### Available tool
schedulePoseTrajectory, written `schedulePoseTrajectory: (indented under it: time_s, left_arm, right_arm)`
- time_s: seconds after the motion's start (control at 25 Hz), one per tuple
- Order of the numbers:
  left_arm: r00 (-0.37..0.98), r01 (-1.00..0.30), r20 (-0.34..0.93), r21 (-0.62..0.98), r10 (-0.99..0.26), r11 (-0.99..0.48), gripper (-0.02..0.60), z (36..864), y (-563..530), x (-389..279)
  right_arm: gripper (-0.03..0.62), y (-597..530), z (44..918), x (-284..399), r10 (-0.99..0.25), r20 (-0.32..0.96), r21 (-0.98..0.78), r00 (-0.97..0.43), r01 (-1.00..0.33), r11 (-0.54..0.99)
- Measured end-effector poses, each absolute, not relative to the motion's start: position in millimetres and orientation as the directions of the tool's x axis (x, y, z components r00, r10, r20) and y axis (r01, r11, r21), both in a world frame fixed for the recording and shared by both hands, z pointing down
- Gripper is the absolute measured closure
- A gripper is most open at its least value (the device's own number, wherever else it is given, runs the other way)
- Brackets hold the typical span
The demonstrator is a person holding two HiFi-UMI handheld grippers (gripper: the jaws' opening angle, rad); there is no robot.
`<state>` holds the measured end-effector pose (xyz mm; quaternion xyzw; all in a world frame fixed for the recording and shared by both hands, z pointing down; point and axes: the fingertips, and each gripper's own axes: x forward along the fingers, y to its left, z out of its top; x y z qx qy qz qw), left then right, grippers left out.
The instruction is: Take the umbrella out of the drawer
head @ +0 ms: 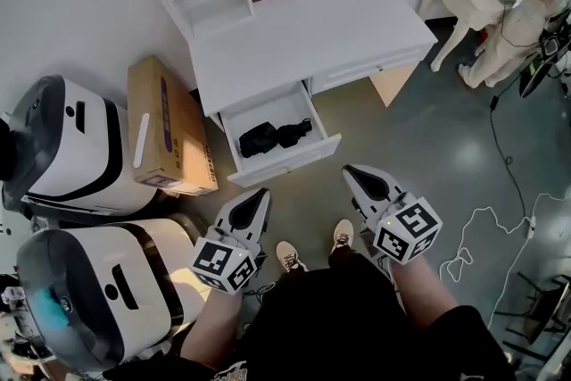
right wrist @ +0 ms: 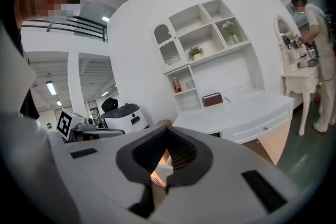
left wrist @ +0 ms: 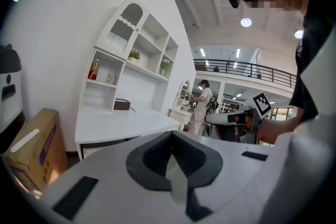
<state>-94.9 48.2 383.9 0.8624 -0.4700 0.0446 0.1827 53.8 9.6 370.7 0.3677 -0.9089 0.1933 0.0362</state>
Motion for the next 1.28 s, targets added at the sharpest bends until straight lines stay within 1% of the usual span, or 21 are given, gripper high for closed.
schedulePoseTrajectory:
  time_s: [0.8, 1.28]
  left_arm:
    - [0.408, -0.908, 0.312, 0.234, -0.858, -0.347, 0.577, 405, 14, -41]
    - [0.347, -0.935, 0.341, 0.197, -0.874, -0.294, 0.577, 407, -3, -7]
  right_arm:
    - [0.591, -50, 387, 95, -0.525, 0.195, -0.355, -0.829, -0.558, 0.75]
    - [0.591, -69, 383, 125, -0.465, 0.165, -0.369, -0.87, -0.492, 0.789]
